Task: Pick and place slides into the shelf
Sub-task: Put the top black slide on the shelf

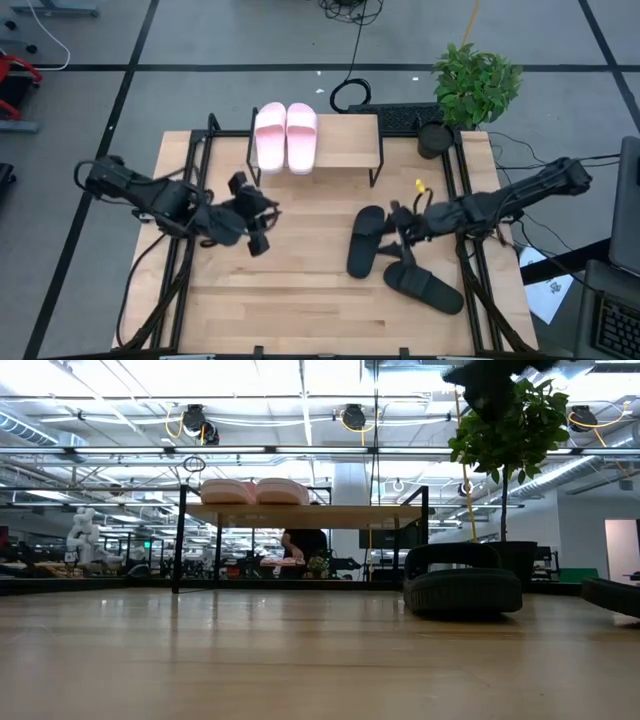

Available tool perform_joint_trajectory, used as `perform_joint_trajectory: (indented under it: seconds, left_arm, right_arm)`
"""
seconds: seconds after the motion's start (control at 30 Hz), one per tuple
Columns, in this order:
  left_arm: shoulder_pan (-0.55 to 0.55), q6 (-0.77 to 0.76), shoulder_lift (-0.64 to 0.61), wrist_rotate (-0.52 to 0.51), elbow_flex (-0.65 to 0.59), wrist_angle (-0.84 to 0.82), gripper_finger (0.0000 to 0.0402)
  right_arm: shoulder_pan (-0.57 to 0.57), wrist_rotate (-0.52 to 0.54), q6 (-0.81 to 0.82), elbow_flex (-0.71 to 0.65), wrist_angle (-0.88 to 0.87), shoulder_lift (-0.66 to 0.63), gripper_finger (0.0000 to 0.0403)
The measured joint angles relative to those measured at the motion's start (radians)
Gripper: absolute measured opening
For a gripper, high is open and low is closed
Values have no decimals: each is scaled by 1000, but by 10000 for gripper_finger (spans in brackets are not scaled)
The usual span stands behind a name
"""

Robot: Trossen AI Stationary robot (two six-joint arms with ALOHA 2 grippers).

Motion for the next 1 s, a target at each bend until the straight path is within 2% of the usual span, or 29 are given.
perform_joint_trajectory:
  seconds: [0.13, 0.33, 0.63, 1.0]
  left_arm:
    - [-40, -64, 46, 1, 0, -5, 88]
    - [-62, -134, 124, 3, 0, -8, 88]
    - [-36, -212, 194, 23, -1, -7, 88]
    - [-36, -262, 212, 26, -1, 0, 88]
  right_arm:
    - [58, 7, 36, 0, -123, 49, 210]
    - [92, 112, 50, 0, -239, 103, 210]
    - [87, 160, 3, 1, -318, 172, 210]
    - [50, 242, -48, 1, -365, 284, 210]
